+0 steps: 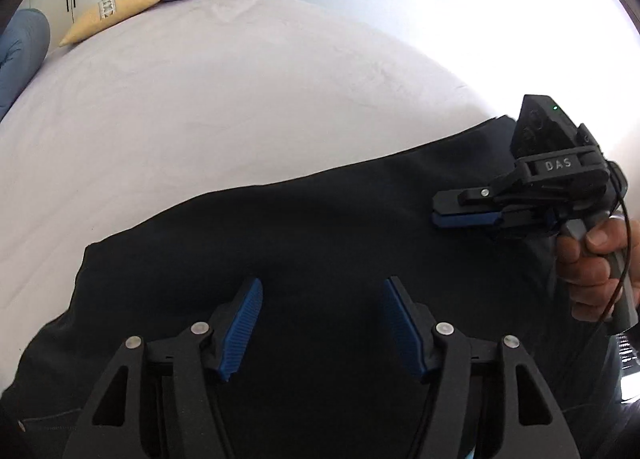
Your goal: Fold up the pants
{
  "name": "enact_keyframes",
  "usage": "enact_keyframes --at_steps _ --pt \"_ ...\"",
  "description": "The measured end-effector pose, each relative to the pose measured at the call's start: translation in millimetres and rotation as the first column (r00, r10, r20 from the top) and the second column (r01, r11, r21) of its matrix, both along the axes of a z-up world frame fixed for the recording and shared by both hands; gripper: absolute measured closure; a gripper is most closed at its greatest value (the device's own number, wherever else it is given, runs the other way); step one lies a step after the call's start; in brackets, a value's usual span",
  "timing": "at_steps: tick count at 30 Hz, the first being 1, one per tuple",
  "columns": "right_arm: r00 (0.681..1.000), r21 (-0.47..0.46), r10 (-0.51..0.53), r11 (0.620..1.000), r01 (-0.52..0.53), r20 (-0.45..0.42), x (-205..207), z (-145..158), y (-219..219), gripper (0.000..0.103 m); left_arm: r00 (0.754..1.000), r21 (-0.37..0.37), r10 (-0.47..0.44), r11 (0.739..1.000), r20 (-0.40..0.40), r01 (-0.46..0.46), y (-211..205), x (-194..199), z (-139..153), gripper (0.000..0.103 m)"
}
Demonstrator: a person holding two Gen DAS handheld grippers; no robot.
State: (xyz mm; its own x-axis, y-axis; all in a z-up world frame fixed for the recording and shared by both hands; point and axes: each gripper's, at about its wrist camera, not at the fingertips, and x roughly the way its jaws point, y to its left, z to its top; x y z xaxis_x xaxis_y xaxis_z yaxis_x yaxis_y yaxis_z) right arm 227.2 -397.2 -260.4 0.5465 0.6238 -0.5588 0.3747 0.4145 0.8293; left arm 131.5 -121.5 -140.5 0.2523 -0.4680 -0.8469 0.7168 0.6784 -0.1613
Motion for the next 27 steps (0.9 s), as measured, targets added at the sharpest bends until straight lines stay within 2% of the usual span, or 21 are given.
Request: enact_keyframes --at_steps 1,3,5,6,7,8,10,12,14,16,18,19,21,22,24,27 --pt "0.999 -0.002 -0.034 0.999 0.034 0.002 3 -6 -10 0.103 1.000 0.014 0.002 1.000 -0.003 -0.002 -1 5 -7 0.038" --pt "0.989 0.004 -0.145 0.989 0.145 0.040 -2 -6 -50 0.103 1.000 -0.016 0.017 1.000 -0.002 -0.017 2 14 -11 0.038" --pt "0.974 -0.082 -0.214 0.972 0.220 0.076 -6 4 -78 0.103 0.999 -0.024 0.039 0.999 0.002 -0.039 1 24 -12 0.038" --pt "0.963 -0.143 -0.249 0.954 0.262 0.099 -11 11 -98 0.103 0.999 -0.024 0.042 0.999 0.015 -0.042 -3 24 -13 0.038" --pt "0.949 -0.166 -0.296 0.936 0.311 0.109 -18 14 -119 0.103 0.998 -0.015 0.043 0.999 0.038 -0.043 -6 24 -14 0.038" --pt "0.937 -0.158 -0.332 0.925 0.346 0.110 -25 16 -134 0.103 0.997 -0.003 0.047 0.999 0.058 -0.047 -8 26 -14 0.038" --pt "0.911 -0.149 -0.400 0.899 0.411 0.095 -57 27 -166 0.103 0.997 -0.026 0.071 0.997 0.037 -0.070 -4 30 -12 0.038" --pt "0.890 -0.176 -0.439 0.873 0.455 0.123 -88 54 -175 0.099 0.992 -0.044 0.113 0.993 0.058 -0.111 5 27 -1 0.038" --pt "0.884 -0.137 -0.429 0.879 0.456 0.185 -113 74 -164 0.099 0.987 -0.083 0.139 0.988 0.076 -0.133 12 23 12 0.038" --pt "0.914 -0.052 -0.350 0.929 0.368 0.205 -118 75 -131 0.099 0.988 -0.140 0.152 0.980 0.042 -0.145 9 36 25 0.033" --pt "0.962 0.044 -0.217 0.976 0.213 0.168 -106 54 -78 0.099 0.990 -0.152 0.139 0.978 -0.020 -0.140 -1 38 15 0.033" --pt "0.977 0.070 -0.151 0.987 0.142 0.148 -106 41 -54 0.099 0.991 -0.139 0.123 0.982 -0.044 -0.128 -8 37 6 0.033" --pt "0.994 0.037 -0.069 0.997 0.066 0.085 -110 17 -25 0.099 0.992 -0.076 0.120 0.989 -0.049 -0.123 -19 36 -13 0.034" --pt "0.994 0.028 -0.094 0.995 0.092 0.064 -119 5 -29 0.101 0.991 -0.079 0.127 0.988 -0.035 -0.129 -14 33 -15 0.034" --pt "0.972 0.109 -0.217 0.972 0.207 0.092 -146 -6 -57 0.103 0.987 -0.086 0.158 0.983 -0.034 -0.160 -1 31 -12 0.034" --pt "0.936 0.001 -0.338 0.941 0.339 0.101 -187 7 -123 0.103 0.980 -0.082 0.197 0.977 -0.031 -0.199 24 36 -14 0.034"
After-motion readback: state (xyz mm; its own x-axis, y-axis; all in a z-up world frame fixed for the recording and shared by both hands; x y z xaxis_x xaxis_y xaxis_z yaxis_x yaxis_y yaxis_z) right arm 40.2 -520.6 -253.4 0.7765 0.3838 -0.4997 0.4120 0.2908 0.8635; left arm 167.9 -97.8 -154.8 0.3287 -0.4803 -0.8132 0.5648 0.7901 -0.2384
